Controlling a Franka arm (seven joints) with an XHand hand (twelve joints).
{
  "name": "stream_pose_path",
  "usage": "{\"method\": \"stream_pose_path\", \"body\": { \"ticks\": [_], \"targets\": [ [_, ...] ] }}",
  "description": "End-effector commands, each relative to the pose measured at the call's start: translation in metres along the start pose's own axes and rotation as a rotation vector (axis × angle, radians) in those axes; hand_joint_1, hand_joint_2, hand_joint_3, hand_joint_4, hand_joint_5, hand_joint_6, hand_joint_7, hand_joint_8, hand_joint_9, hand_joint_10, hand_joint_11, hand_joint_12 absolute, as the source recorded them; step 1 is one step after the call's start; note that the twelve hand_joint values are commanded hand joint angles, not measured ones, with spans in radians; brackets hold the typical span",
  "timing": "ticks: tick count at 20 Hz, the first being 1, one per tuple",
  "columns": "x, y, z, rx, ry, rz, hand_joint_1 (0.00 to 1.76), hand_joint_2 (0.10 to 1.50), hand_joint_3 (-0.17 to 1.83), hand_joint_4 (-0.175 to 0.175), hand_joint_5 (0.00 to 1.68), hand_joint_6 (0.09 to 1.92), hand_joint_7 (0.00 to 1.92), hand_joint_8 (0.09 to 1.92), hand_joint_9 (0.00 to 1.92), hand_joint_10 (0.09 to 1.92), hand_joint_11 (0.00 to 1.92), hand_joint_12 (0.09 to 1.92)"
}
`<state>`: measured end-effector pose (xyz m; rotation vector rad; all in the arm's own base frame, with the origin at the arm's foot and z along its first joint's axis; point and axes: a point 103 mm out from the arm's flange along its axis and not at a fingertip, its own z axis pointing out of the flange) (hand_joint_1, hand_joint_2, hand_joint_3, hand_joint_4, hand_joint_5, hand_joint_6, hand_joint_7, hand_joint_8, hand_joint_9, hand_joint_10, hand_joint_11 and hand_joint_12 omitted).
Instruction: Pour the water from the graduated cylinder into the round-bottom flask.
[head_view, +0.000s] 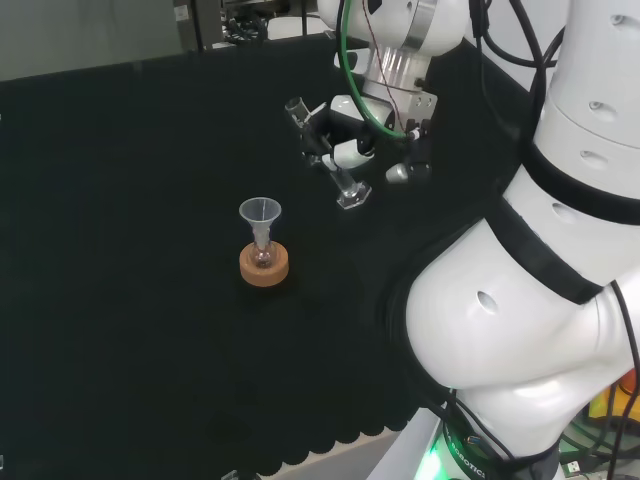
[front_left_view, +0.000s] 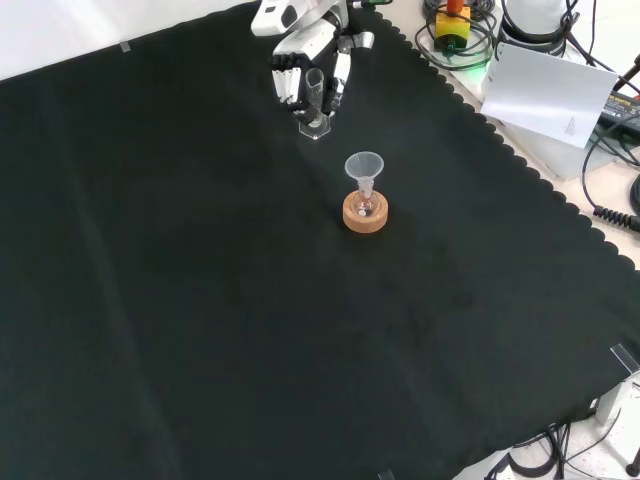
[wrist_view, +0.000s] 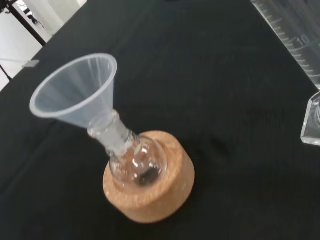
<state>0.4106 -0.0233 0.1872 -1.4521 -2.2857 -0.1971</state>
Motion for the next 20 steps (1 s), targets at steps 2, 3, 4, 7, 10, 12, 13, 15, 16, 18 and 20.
{"method": "stream_pose_path", "body": {
  "ticks": [2, 3, 4, 7, 10, 12, 13, 15, 16, 18, 20],
  "targets": [
    [0.002, -0.048, 0.009, 0.153, -0.069, 0.013, 1.26, 1.12, 0.00, -0.175, 0.96, 1.03, 0.99, 1.02, 1.37, 0.18, 1.18, 0.79],
    [0.003, -0.050, 0.010, 0.165, -0.075, 0.014, 1.26, 1.12, 0.00, -0.175, 0.96, 1.03, 0.99, 1.02, 1.37, 0.17, 1.18, 0.79],
    [0.004, -0.052, 0.011, 0.177, -0.084, 0.015, 1.26, 1.12, 0.00, -0.175, 0.96, 1.03, 0.99, 1.02, 1.37, 0.17, 1.18, 0.79],
    [0.008, -0.056, 0.014, 0.208, -0.100, 0.018, 1.26, 1.12, 0.00, -0.175, 0.96, 1.03, 0.99, 1.02, 1.37, 0.17, 1.18, 0.79],
    [0.012, -0.058, 0.020, 0.249, -0.119, 0.022, 1.26, 1.12, 0.00, -0.175, 0.96, 1.03, 0.99, 1.02, 1.37, 0.17, 1.18, 0.79],
    [0.016, -0.059, 0.023, 0.285, -0.148, 0.025, 1.26, 1.12, 0.00, -0.175, 0.96, 1.03, 0.99, 1.02, 1.37, 0.17, 1.18, 0.79],
    [0.018, -0.060, 0.024, 0.302, -0.162, 0.026, 1.26, 1.12, 0.00, -0.175, 0.96, 1.03, 0.99, 1.02, 1.37, 0.17, 1.18, 0.79],
    [0.021, -0.059, 0.025, 0.328, -0.169, 0.032, 1.26, 1.12, 0.00, -0.175, 0.96, 1.03, 0.99, 1.02, 1.37, 0.17, 1.18, 0.79],
    [0.022, -0.058, 0.025, 0.344, -0.178, 0.035, 1.26, 1.12, 0.00, -0.175, 0.96, 1.03, 0.99, 1.02, 1.37, 0.17, 1.18, 0.79],
    [0.021, -0.053, 0.026, 0.372, -0.195, 0.036, 1.26, 1.12, 0.00, -0.175, 0.96, 1.03, 0.99, 1.02, 1.37, 0.17, 1.18, 0.79],
    [0.019, -0.049, 0.028, 0.405, -0.207, 0.027, 1.26, 1.12, 0.00, -0.175, 0.96, 1.03, 0.99, 1.02, 1.37, 0.16, 1.18, 0.79]
  ]
}}
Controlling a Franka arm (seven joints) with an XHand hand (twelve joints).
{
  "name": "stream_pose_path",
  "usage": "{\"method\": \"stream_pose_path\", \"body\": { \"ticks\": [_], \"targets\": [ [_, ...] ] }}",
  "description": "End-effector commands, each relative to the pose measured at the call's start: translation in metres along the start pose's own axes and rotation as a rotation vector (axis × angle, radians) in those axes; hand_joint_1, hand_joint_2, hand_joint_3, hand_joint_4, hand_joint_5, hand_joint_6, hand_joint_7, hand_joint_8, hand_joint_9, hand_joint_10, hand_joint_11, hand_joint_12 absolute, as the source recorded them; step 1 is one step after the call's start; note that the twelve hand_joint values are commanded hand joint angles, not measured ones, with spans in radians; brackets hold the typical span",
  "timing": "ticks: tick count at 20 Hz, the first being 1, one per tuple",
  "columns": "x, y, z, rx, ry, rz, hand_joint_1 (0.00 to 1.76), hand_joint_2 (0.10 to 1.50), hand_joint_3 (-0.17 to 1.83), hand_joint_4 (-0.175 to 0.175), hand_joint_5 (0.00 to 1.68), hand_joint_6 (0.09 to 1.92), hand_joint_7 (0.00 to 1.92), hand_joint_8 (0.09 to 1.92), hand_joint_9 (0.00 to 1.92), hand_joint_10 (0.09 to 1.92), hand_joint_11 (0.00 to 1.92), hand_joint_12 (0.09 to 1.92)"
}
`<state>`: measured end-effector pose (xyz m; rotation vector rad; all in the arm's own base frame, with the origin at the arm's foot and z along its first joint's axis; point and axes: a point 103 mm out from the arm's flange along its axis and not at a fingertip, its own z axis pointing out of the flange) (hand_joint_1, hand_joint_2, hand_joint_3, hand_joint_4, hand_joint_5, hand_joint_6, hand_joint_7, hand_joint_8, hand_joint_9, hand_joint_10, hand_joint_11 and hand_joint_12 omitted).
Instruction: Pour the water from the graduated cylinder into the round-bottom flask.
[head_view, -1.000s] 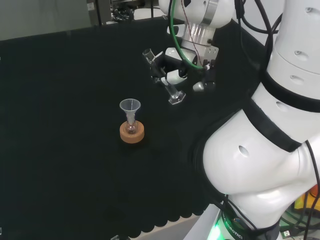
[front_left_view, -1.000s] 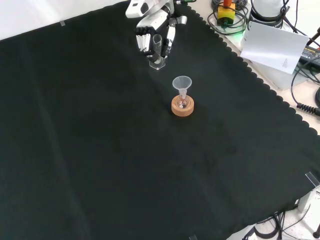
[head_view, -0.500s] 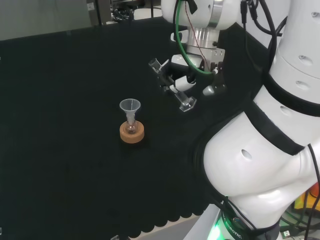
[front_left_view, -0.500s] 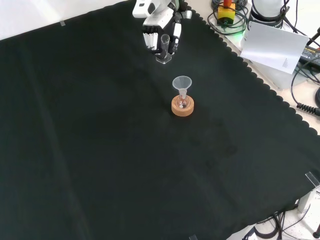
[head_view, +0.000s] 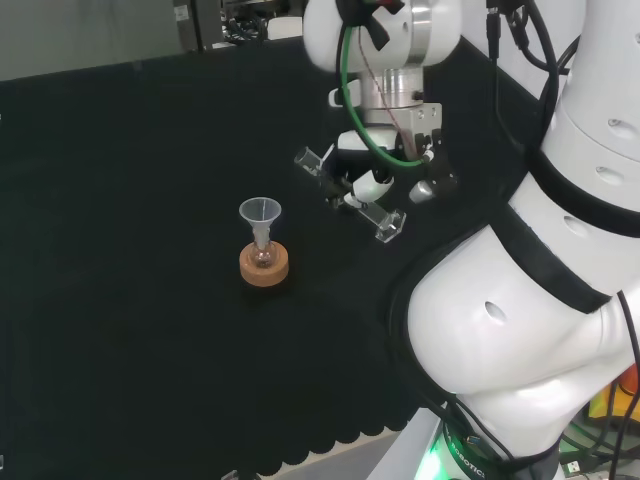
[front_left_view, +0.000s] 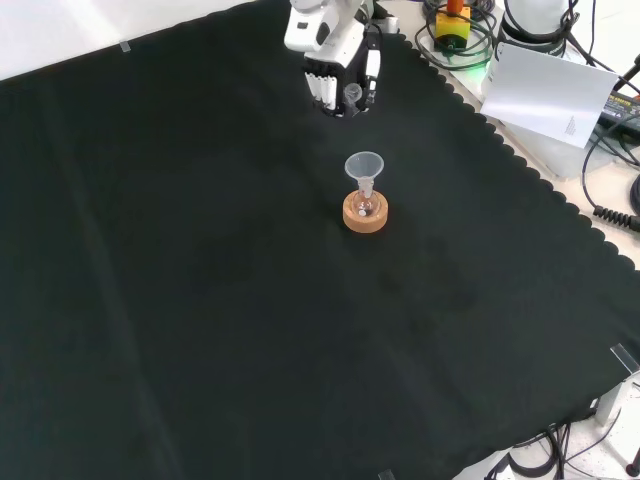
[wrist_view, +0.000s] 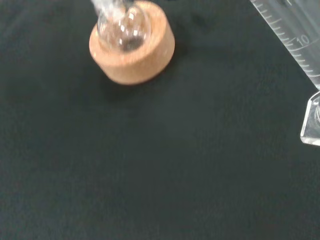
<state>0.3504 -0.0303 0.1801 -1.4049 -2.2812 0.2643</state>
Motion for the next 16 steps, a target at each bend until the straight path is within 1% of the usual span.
{"method": "stream_pose_path", "body": {
  "ticks": [1, 4, 6, 9, 16],
  "targets": [
    [0.006, 0.010, 0.005, 0.122, -0.066, -0.020, 1.26, 1.12, 0.00, -0.175, 0.96, 1.03, 0.99, 1.02, 1.37, 0.16, 1.18, 0.79],
    [0.001, 0.015, 0.005, 0.176, -0.095, -0.007, 1.26, 1.12, 0.00, -0.175, 0.96, 1.03, 0.99, 1.02, 1.37, 0.16, 1.18, 0.79],
    [-0.001, 0.018, 0.006, 0.198, -0.089, -0.010, 1.26, 1.12, 0.00, -0.175, 0.96, 1.03, 0.99, 1.02, 1.37, 0.16, 1.18, 0.79],
    [0.000, 0.022, 0.006, 0.245, -0.110, -0.008, 1.26, 1.12, 0.00, -0.175, 0.96, 1.03, 0.99, 1.02, 1.37, 0.16, 1.18, 0.79],
    [0.005, 0.023, 0.002, 0.316, -0.141, 0.004, 1.26, 1.12, 0.00, -0.175, 0.96, 1.03, 0.99, 1.02, 1.38, 0.16, 1.19, 0.79]
  ]
}}
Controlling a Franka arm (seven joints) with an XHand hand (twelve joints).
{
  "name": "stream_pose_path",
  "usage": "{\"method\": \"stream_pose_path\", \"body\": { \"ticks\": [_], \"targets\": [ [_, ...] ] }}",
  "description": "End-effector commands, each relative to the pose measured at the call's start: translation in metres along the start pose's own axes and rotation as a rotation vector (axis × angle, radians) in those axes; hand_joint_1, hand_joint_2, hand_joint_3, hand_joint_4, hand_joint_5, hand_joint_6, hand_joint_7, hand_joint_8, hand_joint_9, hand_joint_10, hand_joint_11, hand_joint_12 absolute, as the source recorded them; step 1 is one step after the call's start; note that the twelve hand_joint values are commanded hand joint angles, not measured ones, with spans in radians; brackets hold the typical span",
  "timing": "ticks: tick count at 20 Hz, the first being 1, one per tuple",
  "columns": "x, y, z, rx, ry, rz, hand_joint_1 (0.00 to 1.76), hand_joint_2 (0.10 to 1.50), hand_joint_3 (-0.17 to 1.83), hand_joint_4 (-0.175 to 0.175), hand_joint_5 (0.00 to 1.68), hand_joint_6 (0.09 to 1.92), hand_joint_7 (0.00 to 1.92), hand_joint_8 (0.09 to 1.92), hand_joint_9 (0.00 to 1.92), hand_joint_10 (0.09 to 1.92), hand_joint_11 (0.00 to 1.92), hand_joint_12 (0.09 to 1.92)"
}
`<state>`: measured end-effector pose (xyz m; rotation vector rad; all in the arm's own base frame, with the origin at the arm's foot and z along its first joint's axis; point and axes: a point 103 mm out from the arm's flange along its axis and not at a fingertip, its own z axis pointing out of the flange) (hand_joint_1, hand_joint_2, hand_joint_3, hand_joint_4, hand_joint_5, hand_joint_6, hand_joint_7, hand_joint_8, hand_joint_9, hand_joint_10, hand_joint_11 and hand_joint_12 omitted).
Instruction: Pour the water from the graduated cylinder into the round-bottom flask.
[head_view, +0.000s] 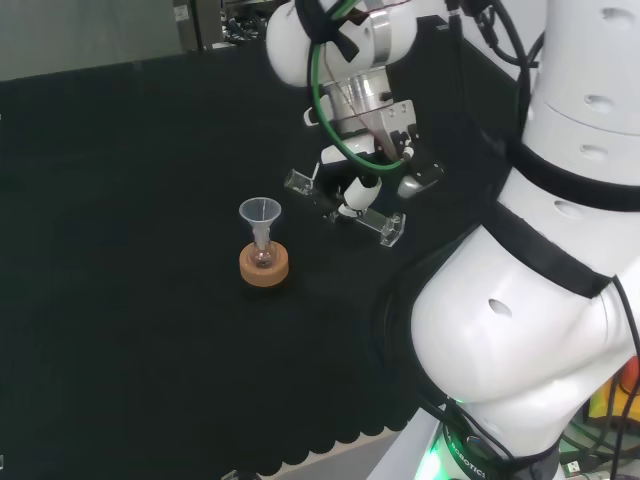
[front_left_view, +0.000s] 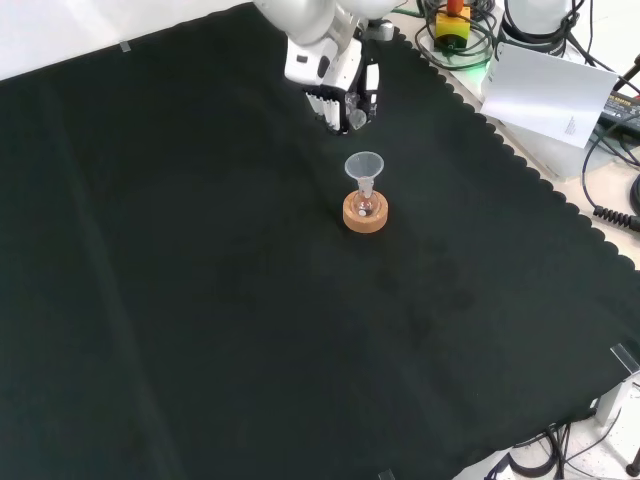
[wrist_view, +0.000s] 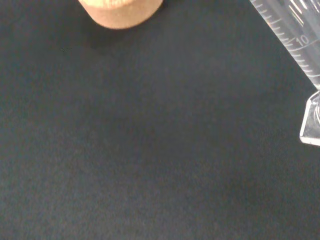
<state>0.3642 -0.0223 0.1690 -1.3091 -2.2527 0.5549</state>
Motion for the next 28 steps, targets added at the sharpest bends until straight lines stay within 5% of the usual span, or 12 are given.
{"method": "stream_pose_path", "body": {
  "ticks": [1, 28],
  "targets": [
    [0.006, 0.003, -0.004, 0.119, -0.052, 0.010, 1.26, 1.12, 0.00, -0.175, 0.96, 1.03, 0.99, 1.02, 1.38, 0.15, 1.19, 0.79],
    [0.023, 0.008, -0.023, 0.304, -0.106, 0.058, 1.26, 1.12, 0.00, -0.175, 0.96, 1.03, 0.99, 1.02, 1.39, 0.14, 1.19, 0.78]
  ]
}}
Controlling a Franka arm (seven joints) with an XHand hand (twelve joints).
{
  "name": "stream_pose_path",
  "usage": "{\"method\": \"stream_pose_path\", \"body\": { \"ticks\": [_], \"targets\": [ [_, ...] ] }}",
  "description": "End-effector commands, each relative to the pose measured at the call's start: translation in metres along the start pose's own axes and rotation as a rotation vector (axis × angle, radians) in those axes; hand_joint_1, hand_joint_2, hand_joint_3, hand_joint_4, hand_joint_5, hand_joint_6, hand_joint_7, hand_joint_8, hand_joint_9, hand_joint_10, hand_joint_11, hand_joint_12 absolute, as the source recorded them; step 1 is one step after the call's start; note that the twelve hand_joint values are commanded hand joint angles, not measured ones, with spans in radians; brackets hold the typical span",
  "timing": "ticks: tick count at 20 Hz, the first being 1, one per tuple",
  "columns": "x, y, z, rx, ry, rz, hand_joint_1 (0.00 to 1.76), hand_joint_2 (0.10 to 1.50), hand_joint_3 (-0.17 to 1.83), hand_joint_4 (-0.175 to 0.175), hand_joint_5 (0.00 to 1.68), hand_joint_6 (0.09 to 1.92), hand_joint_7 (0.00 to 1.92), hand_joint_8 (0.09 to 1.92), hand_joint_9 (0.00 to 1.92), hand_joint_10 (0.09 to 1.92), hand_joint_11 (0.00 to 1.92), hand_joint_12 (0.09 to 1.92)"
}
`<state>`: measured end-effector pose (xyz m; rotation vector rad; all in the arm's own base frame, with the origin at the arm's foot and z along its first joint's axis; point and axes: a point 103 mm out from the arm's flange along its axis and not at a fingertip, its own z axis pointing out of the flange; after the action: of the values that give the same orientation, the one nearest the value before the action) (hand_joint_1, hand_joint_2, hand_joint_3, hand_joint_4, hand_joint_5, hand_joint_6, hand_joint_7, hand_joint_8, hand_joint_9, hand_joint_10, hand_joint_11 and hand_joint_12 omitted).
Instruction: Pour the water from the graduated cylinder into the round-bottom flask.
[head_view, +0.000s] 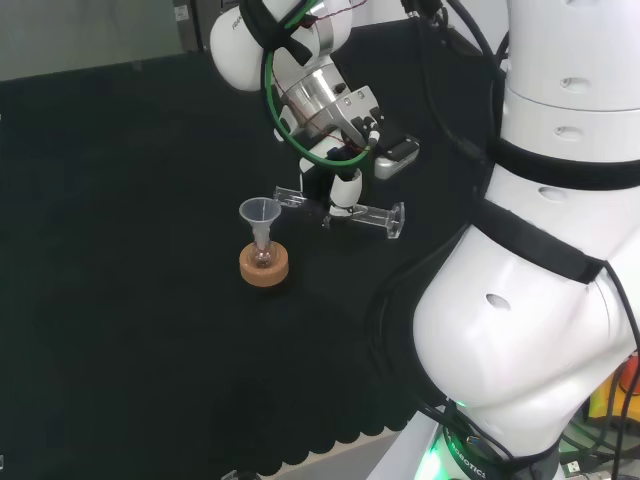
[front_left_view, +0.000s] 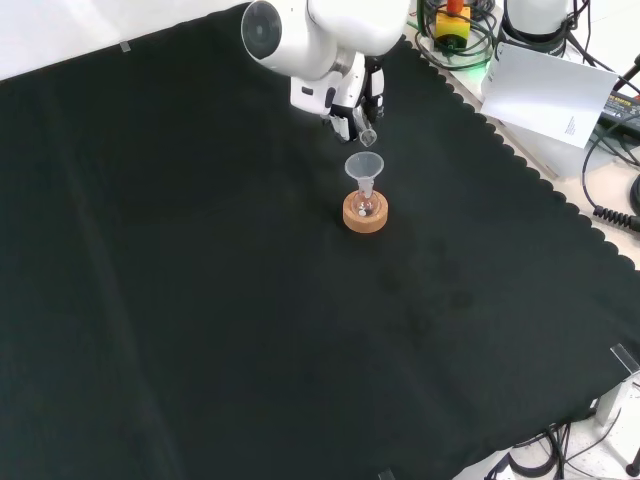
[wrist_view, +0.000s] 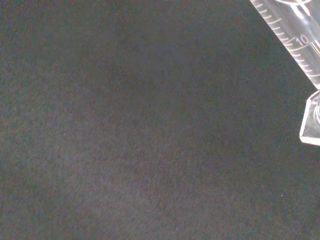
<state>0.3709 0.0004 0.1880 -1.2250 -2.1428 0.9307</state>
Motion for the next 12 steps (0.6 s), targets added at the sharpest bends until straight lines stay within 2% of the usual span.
{"method": "stream_pose_path", "body": {
  "ticks": [1, 12],
  "targets": [
    [0.003, 0.004, -0.003, 0.041, 0.000, 0.008, 1.26, 1.12, 0.00, -0.175, 0.96, 1.03, 0.99, 1.02, 1.39, 0.14, 1.19, 0.78],
    [0.006, 0.002, -0.014, 0.120, -0.024, 0.030, 1.26, 1.12, 0.00, -0.175, 0.96, 1.03, 0.99, 1.01, 1.40, 0.14, 1.19, 0.78]
  ]
}}
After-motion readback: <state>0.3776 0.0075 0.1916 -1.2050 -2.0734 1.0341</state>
